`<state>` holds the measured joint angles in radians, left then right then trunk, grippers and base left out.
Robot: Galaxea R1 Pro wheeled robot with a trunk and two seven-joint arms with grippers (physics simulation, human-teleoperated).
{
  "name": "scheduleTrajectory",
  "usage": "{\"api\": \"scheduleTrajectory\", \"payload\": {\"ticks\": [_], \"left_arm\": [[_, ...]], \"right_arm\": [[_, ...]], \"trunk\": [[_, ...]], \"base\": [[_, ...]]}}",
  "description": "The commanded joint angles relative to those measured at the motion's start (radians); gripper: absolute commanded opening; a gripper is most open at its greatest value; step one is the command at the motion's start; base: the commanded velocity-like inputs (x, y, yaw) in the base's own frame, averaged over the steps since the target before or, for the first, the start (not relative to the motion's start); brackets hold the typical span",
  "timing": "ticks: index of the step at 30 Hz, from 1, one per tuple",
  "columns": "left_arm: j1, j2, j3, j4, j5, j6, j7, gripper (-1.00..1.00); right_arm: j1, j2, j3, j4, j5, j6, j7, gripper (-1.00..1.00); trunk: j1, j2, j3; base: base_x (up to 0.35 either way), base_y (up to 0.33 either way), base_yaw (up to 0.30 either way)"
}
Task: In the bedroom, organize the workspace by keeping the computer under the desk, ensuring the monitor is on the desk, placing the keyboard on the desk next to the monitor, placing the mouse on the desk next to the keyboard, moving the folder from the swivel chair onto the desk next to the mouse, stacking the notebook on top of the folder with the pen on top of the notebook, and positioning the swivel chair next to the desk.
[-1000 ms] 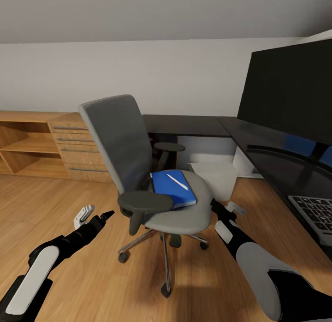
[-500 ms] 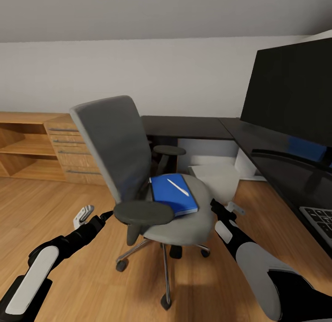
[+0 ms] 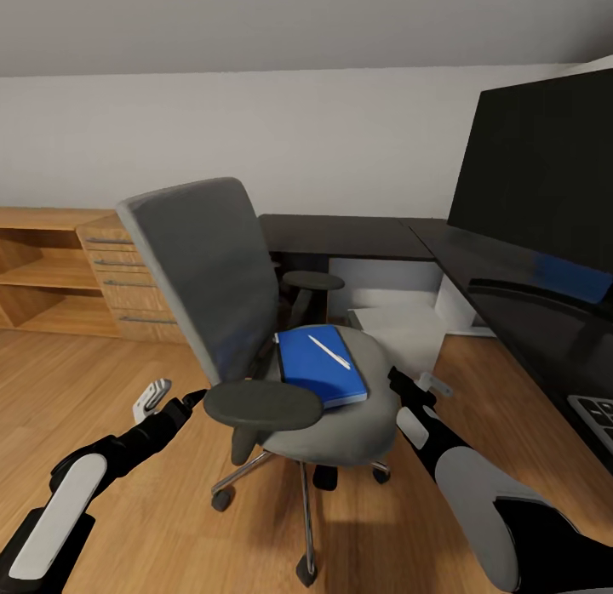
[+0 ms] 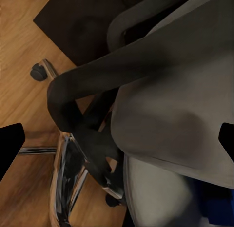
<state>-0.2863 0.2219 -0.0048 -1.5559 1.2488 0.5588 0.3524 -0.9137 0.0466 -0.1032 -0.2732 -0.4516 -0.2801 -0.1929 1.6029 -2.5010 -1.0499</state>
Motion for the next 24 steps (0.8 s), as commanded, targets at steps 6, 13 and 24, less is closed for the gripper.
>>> {"api": "scheduleTrajectory", "payload": {"ticks": [6,13,24], "left_arm": [[-0.001,0.001,0.000,-0.002,0.011,0.001,0.010,1.00],[-0.001,0.001,0.000,-0.002,0.011,0.001,0.010,1.00],[-0.001,-0.001,-0.001,-0.002,0.011,0.001,0.010,1.00]], "right_arm": [[-0.001,0.000,-0.004,0.000,-0.004,-0.004,0.001,1.00],[-0.001,-0.001,-0.004,0.000,-0.004,-0.004,0.001,1.00],[-0.001,0.000,-0.004,0.000,-0.004,-0.004,0.002,1.00]], "trunk": [[0.000,0.000,-0.004],[0.000,0.000,-0.009],[0.000,0.000,-0.019]], "base": [[0.000,0.000,0.066],[0.000,0.000,0.114],[0.000,0.000,0.123]]}}
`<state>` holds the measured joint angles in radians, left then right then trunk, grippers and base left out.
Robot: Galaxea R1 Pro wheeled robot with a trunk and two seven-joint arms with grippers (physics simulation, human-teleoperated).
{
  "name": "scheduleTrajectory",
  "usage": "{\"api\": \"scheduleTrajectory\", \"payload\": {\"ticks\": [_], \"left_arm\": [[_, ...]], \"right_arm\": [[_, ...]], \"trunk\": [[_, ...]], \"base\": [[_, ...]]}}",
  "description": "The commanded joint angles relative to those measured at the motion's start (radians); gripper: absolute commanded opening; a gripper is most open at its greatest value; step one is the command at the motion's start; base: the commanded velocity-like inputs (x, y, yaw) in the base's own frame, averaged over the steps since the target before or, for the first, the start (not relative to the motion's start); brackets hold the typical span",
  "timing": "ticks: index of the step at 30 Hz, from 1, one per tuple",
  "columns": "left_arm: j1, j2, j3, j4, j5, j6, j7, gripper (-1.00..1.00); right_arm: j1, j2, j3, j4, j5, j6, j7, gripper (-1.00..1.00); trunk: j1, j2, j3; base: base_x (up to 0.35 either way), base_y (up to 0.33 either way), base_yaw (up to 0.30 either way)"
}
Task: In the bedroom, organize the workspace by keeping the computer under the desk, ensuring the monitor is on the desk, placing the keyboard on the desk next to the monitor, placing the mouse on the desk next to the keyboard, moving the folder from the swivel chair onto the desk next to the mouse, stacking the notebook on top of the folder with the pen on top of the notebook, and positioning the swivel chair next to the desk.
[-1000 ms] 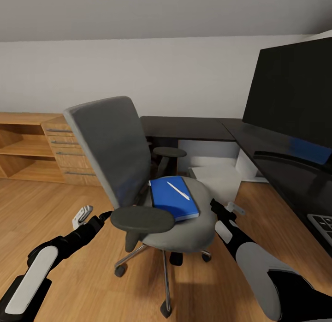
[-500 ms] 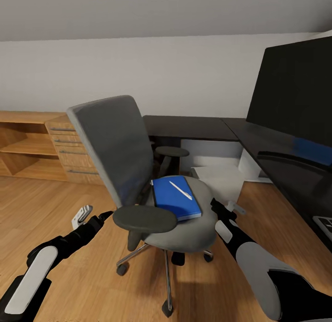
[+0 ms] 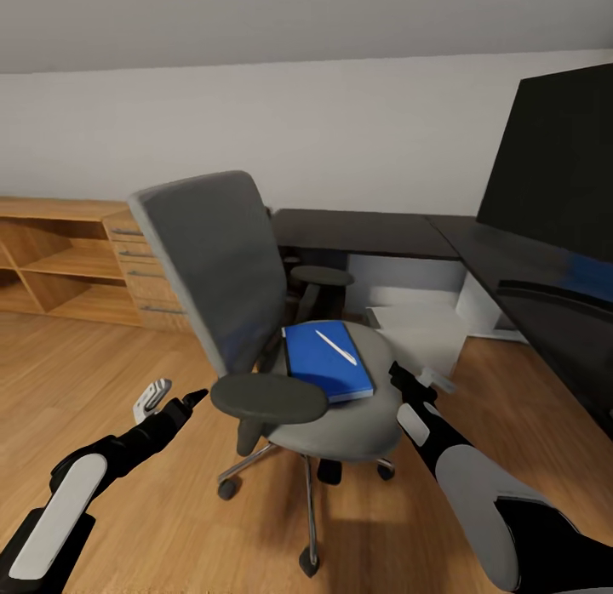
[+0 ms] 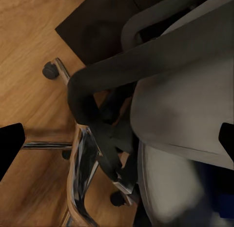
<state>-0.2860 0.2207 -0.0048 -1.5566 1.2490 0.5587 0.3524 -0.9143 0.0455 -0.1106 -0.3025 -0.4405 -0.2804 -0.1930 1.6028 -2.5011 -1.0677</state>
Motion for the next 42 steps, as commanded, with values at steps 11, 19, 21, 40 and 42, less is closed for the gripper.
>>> {"api": "scheduleTrajectory", "payload": {"ticks": [11,19,21,40,42], "left_arm": [[-0.001,0.000,-0.001,-0.001,0.010,0.001,0.010,1.00],[-0.001,0.000,0.000,-0.001,0.010,0.002,0.010,1.00],[-0.001,0.000,0.000,-0.001,0.010,0.002,0.010,1.00],[-0.001,0.001,0.000,-0.001,0.010,0.002,0.009,1.00],[-0.001,0.002,0.000,-0.001,0.010,0.003,0.010,1.00]], "right_arm": [[0.000,0.001,0.003,0.029,-0.015,-0.003,0.002,1.00],[0.000,-0.002,0.002,0.025,-0.013,-0.003,0.001,1.00],[0.000,-0.002,0.002,0.023,-0.013,-0.003,0.001,1.00],[0.000,-0.073,-0.098,0.019,-0.017,0.004,-0.006,1.00],[0.000,-0.075,-0.118,0.019,-0.017,0.004,-0.006,1.00]], "trunk": [[0.000,0.000,-0.008],[0.000,0.000,-0.008],[0.000,0.000,-0.008],[0.000,0.000,-0.008],[0.000,0.000,-0.008]], "base": [[0.000,0.000,0.060],[0.000,0.000,0.002],[0.000,0.000,0.000],[0.000,0.000,0.000],[0.000,0.000,0.000]]}}
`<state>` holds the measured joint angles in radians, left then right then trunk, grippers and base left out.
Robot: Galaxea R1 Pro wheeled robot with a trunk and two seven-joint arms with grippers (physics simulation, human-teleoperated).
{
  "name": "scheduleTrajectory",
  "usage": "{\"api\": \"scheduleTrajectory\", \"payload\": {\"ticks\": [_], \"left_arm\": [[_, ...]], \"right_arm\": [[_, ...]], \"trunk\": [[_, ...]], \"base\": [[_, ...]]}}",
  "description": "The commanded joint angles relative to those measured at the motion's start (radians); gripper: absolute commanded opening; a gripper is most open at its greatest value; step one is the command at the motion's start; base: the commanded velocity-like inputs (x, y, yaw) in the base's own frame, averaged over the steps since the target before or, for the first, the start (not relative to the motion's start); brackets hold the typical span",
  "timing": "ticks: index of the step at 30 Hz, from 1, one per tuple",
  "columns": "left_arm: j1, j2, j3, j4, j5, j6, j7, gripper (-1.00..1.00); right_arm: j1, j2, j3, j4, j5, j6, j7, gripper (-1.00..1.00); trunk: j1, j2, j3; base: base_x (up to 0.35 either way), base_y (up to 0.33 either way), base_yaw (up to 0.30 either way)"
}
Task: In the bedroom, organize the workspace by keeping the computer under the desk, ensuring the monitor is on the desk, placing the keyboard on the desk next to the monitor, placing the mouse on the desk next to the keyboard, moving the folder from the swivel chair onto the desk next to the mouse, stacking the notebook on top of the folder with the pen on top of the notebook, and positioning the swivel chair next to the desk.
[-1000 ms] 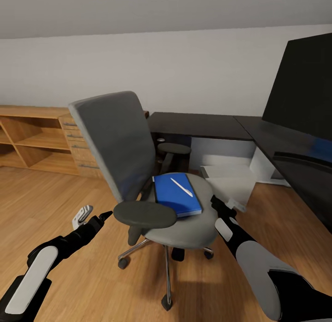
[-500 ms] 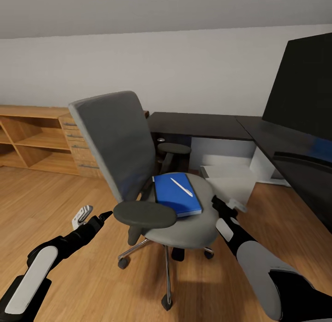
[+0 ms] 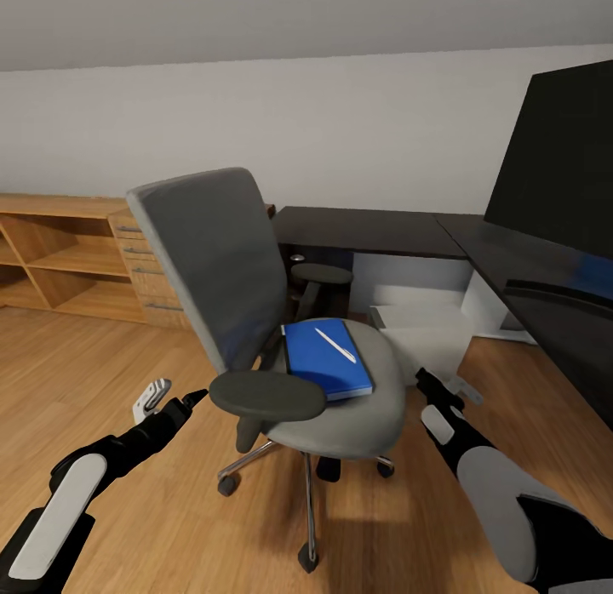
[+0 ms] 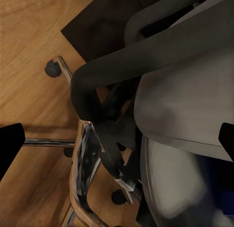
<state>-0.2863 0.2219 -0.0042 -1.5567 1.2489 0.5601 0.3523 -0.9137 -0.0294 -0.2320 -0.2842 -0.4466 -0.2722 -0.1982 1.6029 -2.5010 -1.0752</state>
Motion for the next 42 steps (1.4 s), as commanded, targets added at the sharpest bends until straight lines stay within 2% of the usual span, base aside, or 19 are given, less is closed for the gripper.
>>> {"api": "scheduleTrajectory", "payload": {"ticks": [1,4,23,36,42], "left_arm": [[-0.001,0.000,0.000,-0.001,0.011,0.001,0.010,1.00],[-0.001,0.000,0.000,-0.001,0.011,0.001,0.010,1.00],[-0.001,0.000,0.000,-0.001,0.011,0.001,0.010,1.00],[-0.001,0.000,0.000,-0.002,0.011,0.001,0.010,1.00],[-0.001,0.001,0.000,-0.001,0.011,0.002,0.010,1.00]], "right_arm": [[-0.001,-0.001,-0.001,0.000,-0.011,-0.005,-0.001,1.00],[-0.001,-0.001,-0.015,0.000,-0.011,-0.008,-0.001,1.00],[-0.001,0.004,-0.016,0.011,-0.010,-0.004,0.002,1.00],[0.000,0.032,-0.014,0.013,-0.007,-0.007,-0.003,1.00],[-0.001,0.037,-0.015,0.013,-0.005,-0.007,-0.003,1.00]], "trunk": [[0.000,0.000,-0.001],[0.000,0.000,-0.001],[0.000,0.000,-0.001],[0.000,0.000,-0.001],[0.000,0.000,-0.001]], "base": [[0.000,0.000,0.000],[0.000,0.000,0.000],[0.000,0.000,0.000],[0.000,0.000,0.002],[0.000,0.000,0.190]]}}
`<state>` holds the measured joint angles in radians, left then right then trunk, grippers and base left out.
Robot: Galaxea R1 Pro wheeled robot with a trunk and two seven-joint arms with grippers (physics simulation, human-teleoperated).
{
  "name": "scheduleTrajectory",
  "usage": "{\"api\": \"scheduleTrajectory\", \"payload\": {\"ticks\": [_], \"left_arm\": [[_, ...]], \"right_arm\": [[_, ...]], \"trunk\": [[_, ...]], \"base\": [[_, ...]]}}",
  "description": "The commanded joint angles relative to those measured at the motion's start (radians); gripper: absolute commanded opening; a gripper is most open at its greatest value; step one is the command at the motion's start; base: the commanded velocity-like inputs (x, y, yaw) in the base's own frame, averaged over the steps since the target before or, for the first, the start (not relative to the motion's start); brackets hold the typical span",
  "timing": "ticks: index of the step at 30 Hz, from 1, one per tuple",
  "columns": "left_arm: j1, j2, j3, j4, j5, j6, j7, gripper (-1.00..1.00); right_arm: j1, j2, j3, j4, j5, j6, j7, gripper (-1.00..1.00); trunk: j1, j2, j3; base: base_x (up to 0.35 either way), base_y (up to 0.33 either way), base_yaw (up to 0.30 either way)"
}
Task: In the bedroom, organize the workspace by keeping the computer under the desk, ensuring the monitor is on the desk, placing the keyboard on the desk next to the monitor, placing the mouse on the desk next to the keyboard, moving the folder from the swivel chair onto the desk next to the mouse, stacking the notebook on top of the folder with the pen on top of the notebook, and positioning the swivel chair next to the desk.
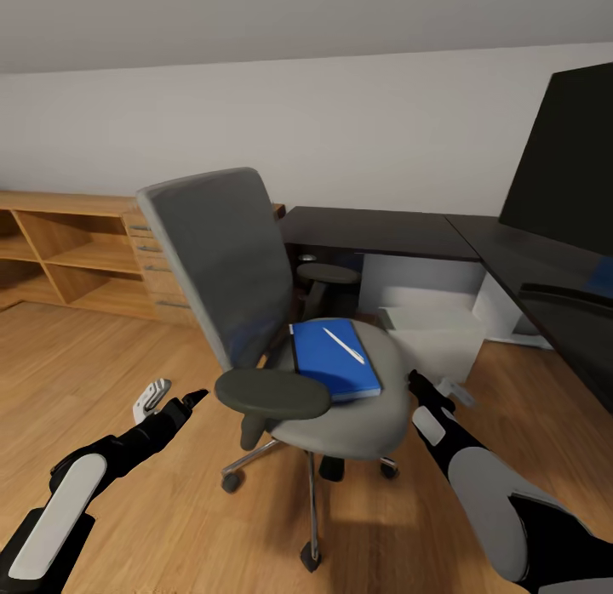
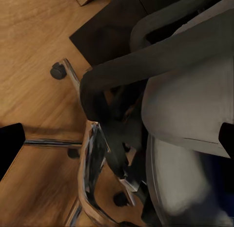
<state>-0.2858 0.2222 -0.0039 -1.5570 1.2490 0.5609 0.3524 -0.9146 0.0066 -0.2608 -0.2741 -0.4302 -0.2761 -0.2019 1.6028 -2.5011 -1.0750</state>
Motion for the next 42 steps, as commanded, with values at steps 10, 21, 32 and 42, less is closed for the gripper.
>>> {"api": "scheduleTrajectory", "payload": {"ticks": [10,21,32,42], "left_arm": [[-0.001,0.000,-0.001,-0.001,0.010,0.002,0.010,1.00],[-0.001,0.000,0.000,-0.001,0.010,0.002,0.009,1.00],[-0.001,0.000,0.002,-0.001,0.010,0.002,0.010,1.00],[-0.001,0.000,0.005,0.000,0.010,0.002,0.010,1.00]], "right_arm": [[0.001,0.001,0.014,0.003,-0.022,-0.006,0.002,1.00],[0.002,0.001,0.014,0.003,-0.021,-0.006,0.007,1.00],[0.002,0.001,0.014,0.003,-0.021,-0.007,0.010,1.00],[0.002,0.000,0.014,0.001,-0.021,-0.006,0.009,1.00]], "trunk": [[0.000,0.000,-0.001],[0.000,0.000,-0.001],[0.000,0.000,-0.001],[0.000,0.000,-0.001]], "base": [[0.000,0.000,0.225],[0.000,0.000,0.250],[0.000,0.000,0.268],[0.000,0.000,0.268]]}}
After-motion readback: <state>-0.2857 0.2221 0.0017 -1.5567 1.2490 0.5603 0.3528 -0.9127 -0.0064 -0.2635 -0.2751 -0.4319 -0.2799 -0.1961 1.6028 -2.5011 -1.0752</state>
